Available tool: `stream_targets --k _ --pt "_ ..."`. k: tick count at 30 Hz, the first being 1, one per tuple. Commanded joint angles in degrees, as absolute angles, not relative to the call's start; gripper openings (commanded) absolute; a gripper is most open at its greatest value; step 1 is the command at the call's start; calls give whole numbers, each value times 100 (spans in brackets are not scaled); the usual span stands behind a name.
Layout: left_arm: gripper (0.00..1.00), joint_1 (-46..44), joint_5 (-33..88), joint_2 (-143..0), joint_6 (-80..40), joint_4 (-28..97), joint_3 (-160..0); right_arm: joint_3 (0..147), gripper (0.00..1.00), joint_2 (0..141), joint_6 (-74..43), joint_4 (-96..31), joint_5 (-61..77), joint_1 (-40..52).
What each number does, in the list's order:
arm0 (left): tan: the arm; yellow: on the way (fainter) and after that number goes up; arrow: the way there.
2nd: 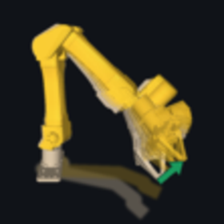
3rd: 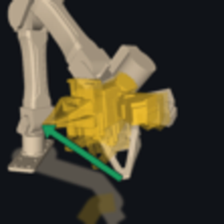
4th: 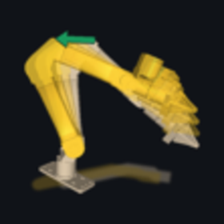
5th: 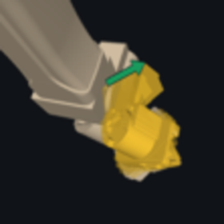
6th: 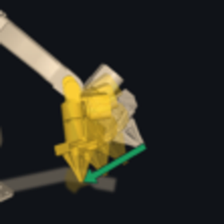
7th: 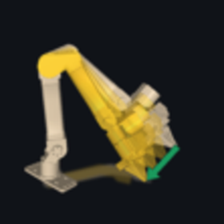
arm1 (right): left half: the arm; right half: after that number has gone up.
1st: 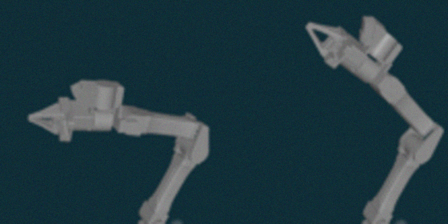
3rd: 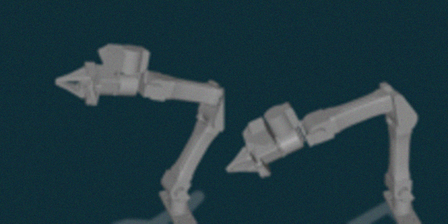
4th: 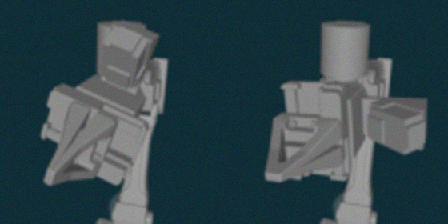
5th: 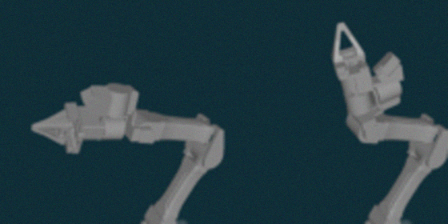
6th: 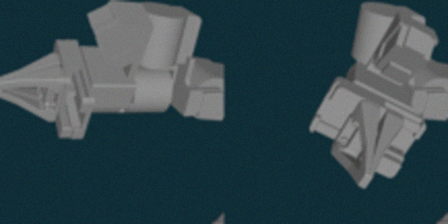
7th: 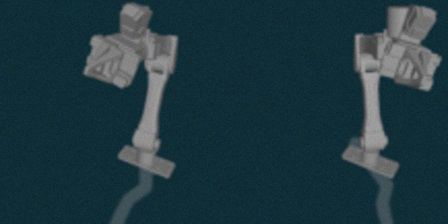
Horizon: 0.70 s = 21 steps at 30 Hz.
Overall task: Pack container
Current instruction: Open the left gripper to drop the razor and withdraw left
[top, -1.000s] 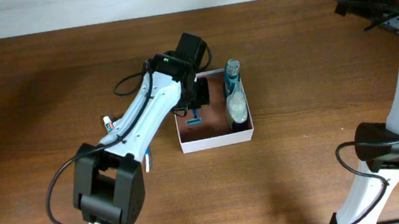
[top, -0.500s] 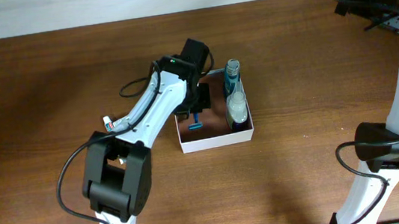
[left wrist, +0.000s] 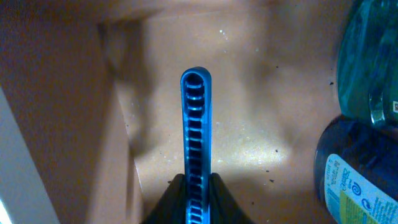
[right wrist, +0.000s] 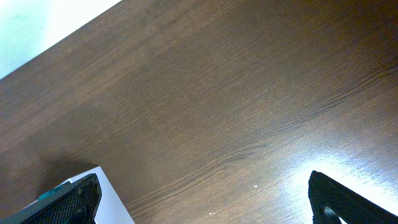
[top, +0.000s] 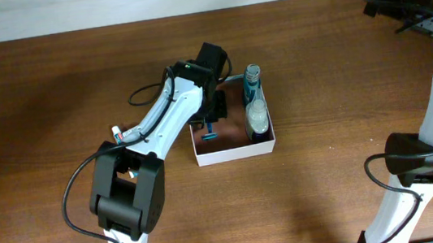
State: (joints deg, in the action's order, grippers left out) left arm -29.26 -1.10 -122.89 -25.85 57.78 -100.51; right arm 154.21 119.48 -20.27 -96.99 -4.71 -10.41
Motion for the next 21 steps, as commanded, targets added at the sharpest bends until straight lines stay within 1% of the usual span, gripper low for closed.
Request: stream_targets --k 1,2,4,10,11,16,21 --pt "24 -2958 -193 -12311 -2633 5778 -10110 15430 98 11865 -1975 -9730 -519 -1057" --pt "26 -2958 -191 -12311 -2630 5778 -10110 15430 99 11865 -1975 -9732 -519 -1057" --pt "28 -2958 -191 -12311 -2630 5782 -10110 15430 98 11865 -1975 -9732 -519 -1057" --pt "25 -2956 -187 -12237 -2630 5924 -10215 15430 98 11865 -1975 -9730 -519 -1057" --pt "23 -2956 -189 -12145 -2628 6075 -10405 15430 98 11865 -1975 -9730 -519 -1057" --pt "23 -2917 -196 -11817 -2475 6381 -11148 15430 98 11865 -1975 -9730 -519 -1057" --pt "24 -2569 -261 -11336 -2440 6423 -11725 15430 99 11865 -1975 -9730 -519 -1057"
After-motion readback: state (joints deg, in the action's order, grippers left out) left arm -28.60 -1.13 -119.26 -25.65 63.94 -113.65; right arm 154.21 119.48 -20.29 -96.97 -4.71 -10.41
